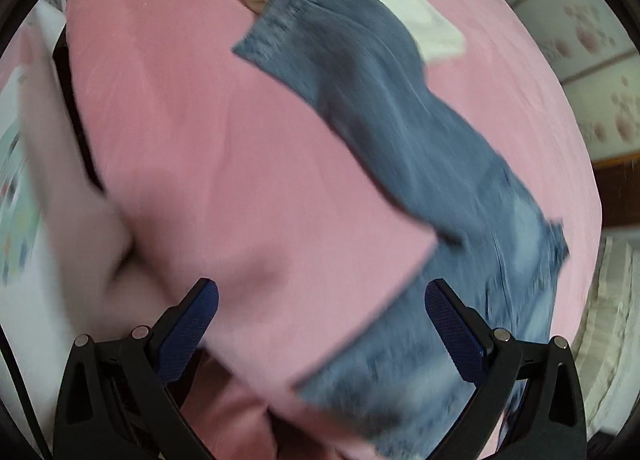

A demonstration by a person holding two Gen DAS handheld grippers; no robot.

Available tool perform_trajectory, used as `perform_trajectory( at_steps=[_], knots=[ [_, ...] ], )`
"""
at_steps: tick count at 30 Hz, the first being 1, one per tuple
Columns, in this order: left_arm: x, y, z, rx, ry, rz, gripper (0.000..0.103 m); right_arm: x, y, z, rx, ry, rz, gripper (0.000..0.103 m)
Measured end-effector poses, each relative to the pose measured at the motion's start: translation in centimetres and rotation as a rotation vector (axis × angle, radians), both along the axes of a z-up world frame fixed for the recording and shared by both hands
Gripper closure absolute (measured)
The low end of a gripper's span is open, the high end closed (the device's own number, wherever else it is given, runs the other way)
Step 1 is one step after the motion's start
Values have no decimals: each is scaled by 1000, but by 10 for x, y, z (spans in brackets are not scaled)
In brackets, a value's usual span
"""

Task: Fold large clothes
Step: 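Reach the left tool to the sleeve cuff beside the towel and grasp it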

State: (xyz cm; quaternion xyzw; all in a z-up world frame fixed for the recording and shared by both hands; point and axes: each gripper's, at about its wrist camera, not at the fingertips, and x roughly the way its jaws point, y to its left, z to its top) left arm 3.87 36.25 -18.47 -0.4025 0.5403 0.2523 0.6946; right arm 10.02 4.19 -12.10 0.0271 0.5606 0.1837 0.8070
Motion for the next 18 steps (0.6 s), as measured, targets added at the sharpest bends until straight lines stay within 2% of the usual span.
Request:
perform_trajectory(
  at_steps=[3, 5, 7, 11, 13, 16, 17, 18],
  knots=[
    [25, 51, -30, 23, -6, 70, 1, 20, 39, -19, 8, 3, -47, 23],
    [42, 86, -55, -19, -18, 140, 4, 30, 55, -28, 42, 17, -81, 23],
    [53, 121, -79, -44, -66, 249, 9, 43, 70, -42, 121, 53, -119, 23],
    [63, 167, -117, -71, -142, 417, 18, 53, 88, -63, 115, 89, -157, 23],
    [67, 183, -132, -100, -178, 464, 19, 57, 92, -74, 94, 121, -168, 23],
    [72, 200, -138, -75, -255, 477, 19, 58, 91, -79, 94, 132, -195, 23],
    [75, 205, -137, -56, -274, 468, 21, 58, 89, -81, 93, 129, -201, 23],
    [78, 210, -136, -31, -291, 456, 32, 58, 88, -84, 87, 130, -208, 23]
  ],
)
